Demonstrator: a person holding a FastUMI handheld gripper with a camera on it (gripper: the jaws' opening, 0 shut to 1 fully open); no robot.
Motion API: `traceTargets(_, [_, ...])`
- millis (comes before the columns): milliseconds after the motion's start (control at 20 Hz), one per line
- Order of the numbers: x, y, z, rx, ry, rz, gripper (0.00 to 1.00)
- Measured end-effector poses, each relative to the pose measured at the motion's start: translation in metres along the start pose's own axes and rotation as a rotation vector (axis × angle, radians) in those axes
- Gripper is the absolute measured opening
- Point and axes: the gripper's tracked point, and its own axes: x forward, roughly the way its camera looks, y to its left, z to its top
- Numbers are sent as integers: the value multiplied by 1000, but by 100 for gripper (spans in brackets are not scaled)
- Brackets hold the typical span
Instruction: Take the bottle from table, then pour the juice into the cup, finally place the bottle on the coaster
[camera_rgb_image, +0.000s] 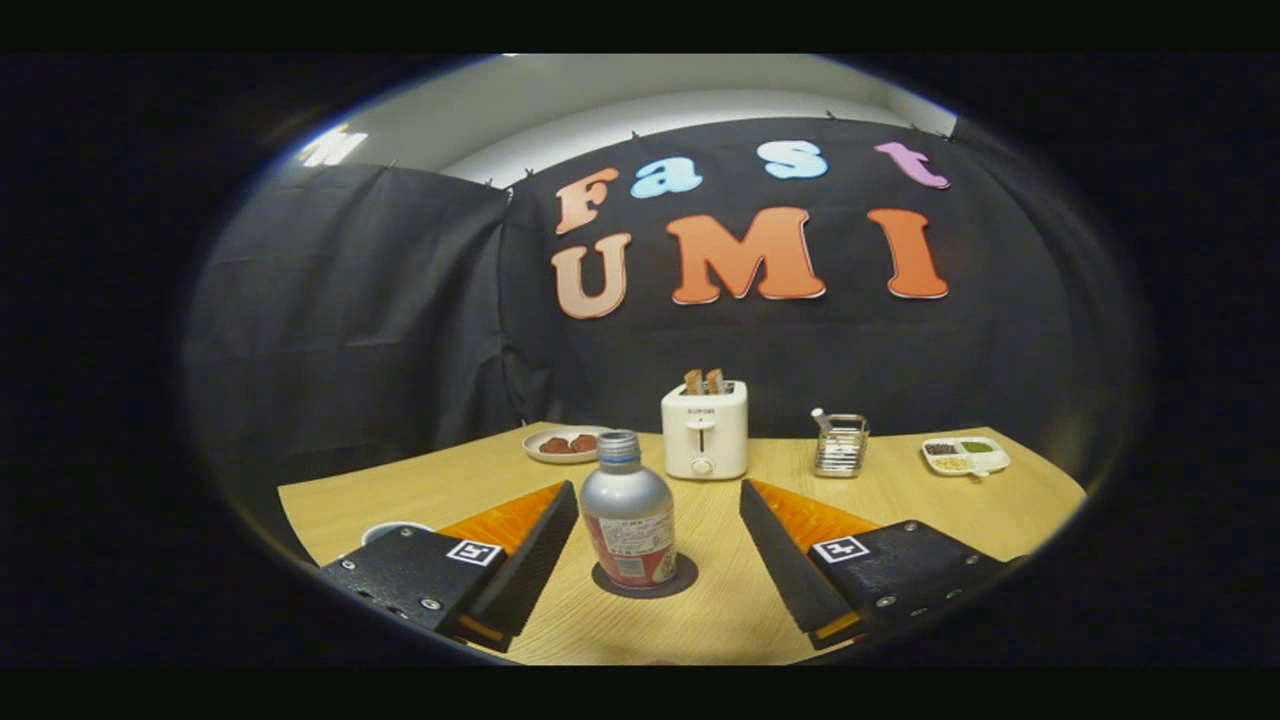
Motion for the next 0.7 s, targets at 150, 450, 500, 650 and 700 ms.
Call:
traceTargets(150, [-30,-16,43,-11,-78,-38,97])
traceTargets(450, [-84,-46,97,-63,-155,-145,97])
traceTargets(500, [-92,-53,104,-78,-161,-168,97])
traceTargets(650, [-116,-63,119,-121,-175,-237,97])
traceTargets(700, [-123,-60,125,-116,-187,-240,97])
